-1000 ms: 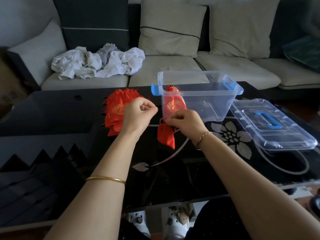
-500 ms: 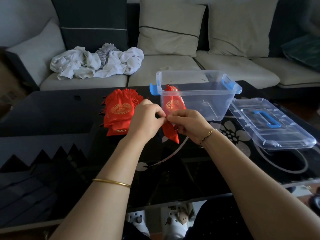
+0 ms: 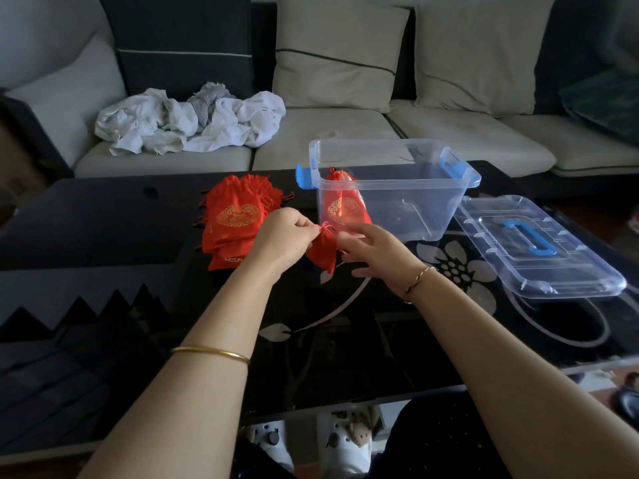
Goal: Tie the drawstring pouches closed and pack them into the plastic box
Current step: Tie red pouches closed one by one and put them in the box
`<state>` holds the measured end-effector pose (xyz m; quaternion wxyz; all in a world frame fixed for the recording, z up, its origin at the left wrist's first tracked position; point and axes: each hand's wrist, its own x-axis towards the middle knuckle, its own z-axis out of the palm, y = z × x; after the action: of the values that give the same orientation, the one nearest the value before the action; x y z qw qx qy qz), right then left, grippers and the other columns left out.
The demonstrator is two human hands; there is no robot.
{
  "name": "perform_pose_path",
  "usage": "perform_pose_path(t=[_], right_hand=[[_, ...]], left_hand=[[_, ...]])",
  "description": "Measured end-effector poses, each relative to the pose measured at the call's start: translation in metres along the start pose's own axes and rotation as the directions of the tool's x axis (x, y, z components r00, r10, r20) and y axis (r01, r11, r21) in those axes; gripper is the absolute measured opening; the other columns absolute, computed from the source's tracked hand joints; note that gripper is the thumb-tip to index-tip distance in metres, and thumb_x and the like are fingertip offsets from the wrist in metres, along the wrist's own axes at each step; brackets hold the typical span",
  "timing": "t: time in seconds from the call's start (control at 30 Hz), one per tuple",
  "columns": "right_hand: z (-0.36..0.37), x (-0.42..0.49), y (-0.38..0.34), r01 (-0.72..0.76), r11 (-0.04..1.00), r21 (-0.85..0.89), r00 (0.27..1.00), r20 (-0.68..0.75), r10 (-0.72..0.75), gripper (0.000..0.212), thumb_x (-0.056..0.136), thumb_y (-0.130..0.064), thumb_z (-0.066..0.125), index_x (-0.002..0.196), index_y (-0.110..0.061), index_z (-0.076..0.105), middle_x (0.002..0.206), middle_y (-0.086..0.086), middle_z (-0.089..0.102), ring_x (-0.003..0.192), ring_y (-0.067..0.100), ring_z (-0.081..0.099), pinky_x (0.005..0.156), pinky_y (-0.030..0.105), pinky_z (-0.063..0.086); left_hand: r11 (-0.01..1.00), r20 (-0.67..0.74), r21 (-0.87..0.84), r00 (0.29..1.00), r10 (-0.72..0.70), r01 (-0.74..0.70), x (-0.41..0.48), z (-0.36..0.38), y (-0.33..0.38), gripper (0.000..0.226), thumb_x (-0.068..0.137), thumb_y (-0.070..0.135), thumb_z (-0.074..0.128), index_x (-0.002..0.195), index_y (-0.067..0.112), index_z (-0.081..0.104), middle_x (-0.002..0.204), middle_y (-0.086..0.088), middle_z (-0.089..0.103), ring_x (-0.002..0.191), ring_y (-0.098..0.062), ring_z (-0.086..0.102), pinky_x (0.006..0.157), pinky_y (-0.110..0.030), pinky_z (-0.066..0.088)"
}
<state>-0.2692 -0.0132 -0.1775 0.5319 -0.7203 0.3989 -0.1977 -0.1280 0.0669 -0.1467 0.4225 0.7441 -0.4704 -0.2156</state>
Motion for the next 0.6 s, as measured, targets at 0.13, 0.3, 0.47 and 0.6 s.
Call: perform_pose_path(t=[0.13,0.3,0.47,0.6], right_hand=[[0.012,0.002,0.002,0.077,0.986,-0.149,0.988,-0.124,-0.096,0.051,0.077,-0.034,0.072,0.118,-0.018,0.047,0.112,-0.001,0.062,0.101,0.015,0.06,0.087,0.033,0.052],[0.01,0.001,-0.011,0.169,0.954,-0.246,0.942,-0.246,-0.23,0.015,0.084,-0.019,0.063,0.093,-0.007,0.064,0.093,0.007,0.067,0.088,0.024,0.063,0.08,0.046,0.054],[-0.022,0.015,-0.062,0.222,0.953,-0.206,0.911,-0.304,-0.278,0.019,0.087,-0.014,0.06,0.104,-0.007,0.066,0.097,0.007,0.067,0.088,0.019,0.064,0.081,0.035,0.055],[-0.053,0.073,-0.106,0.154,0.944,-0.291,0.873,-0.407,-0.268,0.017,0.08,-0.008,0.06,0.093,0.001,0.067,0.089,0.019,0.067,0.09,0.036,0.065,0.079,0.049,0.054]], left_hand=[[0.984,0.036,-0.167,0.998,-0.054,0.059,0.0,0.003,0.005,0.017,0.092,0.015,0.055,0.076,0.015,0.06,0.078,-0.001,0.063,0.077,-0.012,0.061,0.068,-0.025,0.049],[0.95,0.03,-0.311,0.999,-0.024,0.032,0.001,0.002,0.013,0.015,0.093,0.015,0.054,0.079,0.017,0.061,0.083,0.0,0.064,0.077,-0.009,0.061,0.062,-0.021,0.048],[0.956,-0.161,-0.293,0.984,-0.071,0.022,0.029,-0.01,0.007,0.009,0.094,0.016,0.051,0.094,0.012,0.059,0.083,0.0,0.061,0.072,-0.011,0.058,0.057,-0.023,0.043],[0.997,-0.268,-0.05,0.961,-0.066,0.055,0.058,-0.023,-0.013,0.019,0.093,0.01,0.043,0.077,0.014,0.054,0.067,-0.007,0.047,0.058,-0.017,0.044,0.054,-0.028,0.037]])
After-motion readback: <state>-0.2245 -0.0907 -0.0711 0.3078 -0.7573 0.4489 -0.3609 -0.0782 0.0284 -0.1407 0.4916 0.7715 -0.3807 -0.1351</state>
